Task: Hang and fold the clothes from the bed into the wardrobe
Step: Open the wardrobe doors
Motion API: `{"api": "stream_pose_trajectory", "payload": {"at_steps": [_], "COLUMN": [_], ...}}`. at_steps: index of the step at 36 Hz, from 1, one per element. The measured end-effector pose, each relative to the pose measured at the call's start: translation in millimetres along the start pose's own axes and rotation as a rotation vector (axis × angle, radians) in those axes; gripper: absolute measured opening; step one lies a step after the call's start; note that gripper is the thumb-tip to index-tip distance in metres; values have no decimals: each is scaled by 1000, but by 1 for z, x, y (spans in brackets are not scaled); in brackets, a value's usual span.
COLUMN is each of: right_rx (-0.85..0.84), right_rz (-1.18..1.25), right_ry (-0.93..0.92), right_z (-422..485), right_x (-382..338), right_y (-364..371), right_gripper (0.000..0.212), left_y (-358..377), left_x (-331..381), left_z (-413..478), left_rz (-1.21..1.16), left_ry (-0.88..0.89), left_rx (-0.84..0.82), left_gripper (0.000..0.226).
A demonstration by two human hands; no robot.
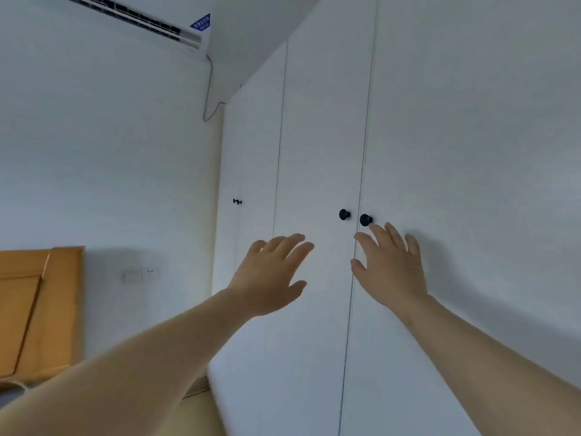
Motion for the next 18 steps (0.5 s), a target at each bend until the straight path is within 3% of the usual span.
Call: {"api": "stream_pose_trajectory", "payload": {"at_steps": [3, 6, 13, 18], "right_rx": [102, 150, 280, 620], "right_rz": [-28, -27, 19, 32], "right_ry": [11, 11, 23, 100], "right_z": [32, 64, 104, 101], "right_x": [1, -3, -12, -6], "right_y": [14, 29, 54, 33], "right_gripper": [49, 50, 48, 23], "left_y": [32, 50, 87, 123], "left_x": [-4, -24, -61, -70], "left_z": [34, 76, 152, 178], "left_rz": [77, 17, -384, -546], "left_ry": [106, 69, -38, 30], "left_rx": [7, 90, 346, 435], "left_gripper": [62, 60, 65, 62]}}
Point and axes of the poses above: each hand's wrist, its own z-axis towards the middle knuckle, its own y-axis out of the palm, x = y × z, the point moved 10 cm from there along z, towards the middle knuckle, and after that the axes turned 14 degrees about y, right-handed, at the moved point
